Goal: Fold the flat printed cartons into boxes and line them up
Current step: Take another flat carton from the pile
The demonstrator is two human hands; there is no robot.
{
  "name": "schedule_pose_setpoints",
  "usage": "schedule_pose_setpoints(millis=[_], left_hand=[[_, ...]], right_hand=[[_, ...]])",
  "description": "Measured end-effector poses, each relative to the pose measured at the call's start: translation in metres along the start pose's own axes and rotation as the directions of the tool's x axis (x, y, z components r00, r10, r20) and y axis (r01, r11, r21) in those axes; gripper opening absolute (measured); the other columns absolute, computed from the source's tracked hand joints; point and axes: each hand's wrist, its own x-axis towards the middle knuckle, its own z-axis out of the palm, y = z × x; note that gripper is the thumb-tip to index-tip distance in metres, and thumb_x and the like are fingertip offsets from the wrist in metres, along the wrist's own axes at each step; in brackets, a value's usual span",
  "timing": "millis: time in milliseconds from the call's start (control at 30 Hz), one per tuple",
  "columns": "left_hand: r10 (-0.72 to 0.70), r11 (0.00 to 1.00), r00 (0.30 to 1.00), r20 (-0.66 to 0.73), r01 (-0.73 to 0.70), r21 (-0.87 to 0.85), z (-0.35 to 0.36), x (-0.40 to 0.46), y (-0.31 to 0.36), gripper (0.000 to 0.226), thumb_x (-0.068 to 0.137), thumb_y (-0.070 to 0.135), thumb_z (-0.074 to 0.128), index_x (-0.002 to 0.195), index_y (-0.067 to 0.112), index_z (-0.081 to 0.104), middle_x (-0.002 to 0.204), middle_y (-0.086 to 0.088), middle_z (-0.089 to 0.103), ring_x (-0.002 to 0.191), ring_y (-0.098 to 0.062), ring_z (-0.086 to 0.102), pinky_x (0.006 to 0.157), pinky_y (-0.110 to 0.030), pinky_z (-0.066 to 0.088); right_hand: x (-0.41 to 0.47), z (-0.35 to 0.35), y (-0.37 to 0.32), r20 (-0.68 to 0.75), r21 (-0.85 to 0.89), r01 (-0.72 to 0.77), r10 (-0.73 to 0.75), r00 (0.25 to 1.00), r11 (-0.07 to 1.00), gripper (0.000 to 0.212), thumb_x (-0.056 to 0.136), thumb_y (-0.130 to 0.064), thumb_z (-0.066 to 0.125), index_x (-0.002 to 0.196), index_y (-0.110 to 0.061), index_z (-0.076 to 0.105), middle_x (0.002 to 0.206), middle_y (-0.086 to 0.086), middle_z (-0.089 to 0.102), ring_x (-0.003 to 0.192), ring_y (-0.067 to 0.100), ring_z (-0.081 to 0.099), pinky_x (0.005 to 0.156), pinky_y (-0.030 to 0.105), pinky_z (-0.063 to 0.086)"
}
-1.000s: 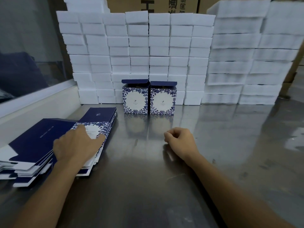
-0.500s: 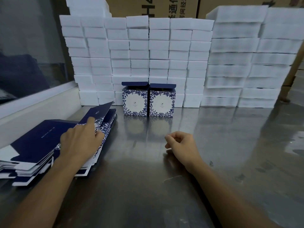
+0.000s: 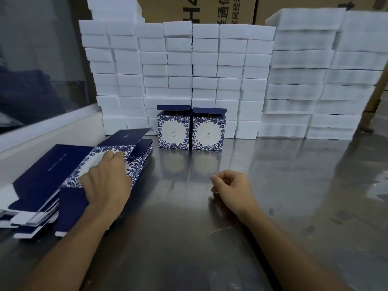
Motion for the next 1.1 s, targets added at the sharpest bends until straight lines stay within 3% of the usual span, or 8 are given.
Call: schedule_pose_setpoints(millis=[100,300,433,533,633,833,933,1100], left_hand=[[0.07,0.997,0.991,-0.116,-0.073,-0.021,-0.009,-0.005,0.007,0.024,0.074,-0.012,0.065,0.078,0.007,0.052,0.077,-0.007,0.045,0.056,-0.025,0.034,0.058,-0.037,0.028],[0.273,0.958,0.917,-0.29,-0.286,-0.003,-0.023,-0.014,0.021,0.054,0.061,-0.023,0.068,0.11,0.0,0.071,0.067,-0.012,0.053,0.042,-0.016,0.025,0.05,-0.021,0.022],[0.52,0.83,0.757,-0.395,-0.557,0.025,-0.022,-0.025,0.039,0.043,0.078,-0.015,0.049,0.103,0.006,0.076,0.06,-0.005,0.053,0.042,-0.016,0.026,0.048,-0.019,0.015],[0.682,0.665,0.605,-0.411,-0.747,0.002,-0.013,-0.042,0.058,0.039,0.098,-0.004,0.04,0.102,0.009,0.077,0.061,-0.001,0.053,0.041,-0.016,0.039,0.044,-0.024,0.025],[0.73,0.591,0.551,-0.404,-0.806,-0.03,-0.006,-0.055,0.072,0.05,0.101,-0.002,0.028,0.101,0.01,0.077,0.062,0.001,0.052,0.042,-0.015,0.041,0.042,-0.026,0.031],[0.802,0.514,0.541,-0.252,-0.841,-0.171,0.009,-0.059,0.066,0.023,0.077,0.011,0.065,0.098,0.014,0.075,0.072,0.001,0.058,0.063,-0.02,0.054,0.053,-0.032,0.044],[0.736,0.634,0.664,-0.131,-0.745,-0.207,0.008,-0.049,0.06,0.035,0.083,0.038,0.056,0.109,0.018,0.07,0.094,0.001,0.06,0.086,-0.02,0.057,0.076,-0.039,0.043],[0.489,0.856,0.868,-0.085,-0.497,-0.142,0.001,-0.028,0.039,0.055,0.082,0.05,0.048,0.123,0.017,0.063,0.128,-0.011,0.056,0.119,-0.03,0.051,0.098,-0.048,0.029]], right_hand=[[0.0,0.001,0.001,0.002,-0.021,0.006,-0.006,1.0,1.0,0.018,0.092,-0.019,0.066,0.075,-0.018,0.071,0.063,0.0,0.072,0.058,0.004,0.067,0.068,0.029,0.056],[0.0,0.001,0.002,0.015,-0.057,0.032,-0.031,0.999,0.998,0.019,0.092,-0.02,0.065,0.075,-0.019,0.071,0.065,0.001,0.073,0.057,0.003,0.067,0.071,0.031,0.057],[-0.001,0.001,-0.002,0.035,0.015,0.054,-0.055,0.998,0.998,0.02,0.094,-0.026,0.066,0.078,-0.017,0.072,0.066,0.001,0.073,0.064,0.011,0.07,0.069,0.035,0.058],[-0.004,-0.003,-0.009,0.132,0.257,0.042,-0.078,0.988,0.966,0.048,0.094,-0.057,0.058,0.084,-0.015,0.077,0.074,0.006,0.075,0.072,0.017,0.072,0.069,0.023,0.053],[-0.003,-0.006,-0.014,0.278,0.382,-0.089,-0.023,0.96,0.92,0.06,0.088,-0.07,0.046,0.099,-0.021,0.079,0.093,0.008,0.078,0.088,0.022,0.074,0.081,0.025,0.054],[0.0,0.001,-0.006,0.302,0.552,-0.185,0.012,0.953,0.813,0.025,0.106,-0.023,0.048,0.123,-0.013,0.063,0.114,0.004,0.076,0.107,0.023,0.072,0.087,0.036,0.059],[0.004,0.003,-0.002,0.195,0.602,-0.166,0.058,0.979,0.781,0.027,0.108,-0.021,0.044,0.123,-0.008,0.062,0.111,0.008,0.076,0.103,0.025,0.073,0.081,0.034,0.061],[0.007,0.002,0.0,-0.081,0.524,-0.13,0.202,0.976,0.842,0.023,0.104,-0.026,0.055,0.099,-0.008,0.068,0.084,0.004,0.078,0.078,0.018,0.075,0.074,0.035,0.057]])
